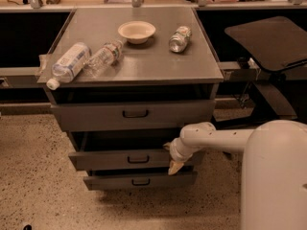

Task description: Open middle drawer

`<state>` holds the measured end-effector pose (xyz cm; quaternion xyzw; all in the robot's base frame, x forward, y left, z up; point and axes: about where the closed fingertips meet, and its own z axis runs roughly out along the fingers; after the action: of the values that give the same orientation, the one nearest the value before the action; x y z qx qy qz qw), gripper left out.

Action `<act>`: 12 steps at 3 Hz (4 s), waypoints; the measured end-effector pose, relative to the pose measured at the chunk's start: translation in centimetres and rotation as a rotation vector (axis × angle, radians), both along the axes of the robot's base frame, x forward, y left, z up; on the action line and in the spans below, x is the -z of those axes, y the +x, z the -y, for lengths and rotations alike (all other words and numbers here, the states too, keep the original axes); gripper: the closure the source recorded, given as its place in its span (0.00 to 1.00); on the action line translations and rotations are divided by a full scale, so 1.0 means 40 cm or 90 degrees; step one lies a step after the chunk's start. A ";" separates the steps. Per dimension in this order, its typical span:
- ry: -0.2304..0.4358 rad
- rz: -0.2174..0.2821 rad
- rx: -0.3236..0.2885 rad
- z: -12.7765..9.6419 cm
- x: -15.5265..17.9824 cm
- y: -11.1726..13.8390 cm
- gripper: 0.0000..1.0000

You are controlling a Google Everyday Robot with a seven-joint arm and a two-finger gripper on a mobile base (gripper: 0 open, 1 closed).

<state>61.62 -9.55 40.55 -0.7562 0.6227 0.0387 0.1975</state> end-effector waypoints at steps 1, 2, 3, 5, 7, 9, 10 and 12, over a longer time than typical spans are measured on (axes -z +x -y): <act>-0.014 -0.035 -0.009 -0.010 0.004 -0.102 0.45; -0.011 -0.048 -0.011 -0.014 -0.007 -0.130 0.49; -0.011 -0.048 -0.011 -0.014 -0.020 -0.130 0.32; -0.011 -0.048 -0.011 -0.014 -0.020 -0.130 0.00; -0.040 -0.110 -0.022 -0.058 0.014 -0.184 0.16; -0.050 -0.148 -0.033 -0.103 -0.002 -0.262 0.46; -0.040 -0.140 -0.029 -0.126 -0.030 -0.264 0.41; -0.040 -0.140 -0.029 -0.126 -0.031 -0.264 0.02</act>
Offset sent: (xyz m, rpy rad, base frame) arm -0.1314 -0.0061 0.0152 0.1005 0.1809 0.0244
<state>51.05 -4.52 41.80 -0.7671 0.6242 0.1061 0.1035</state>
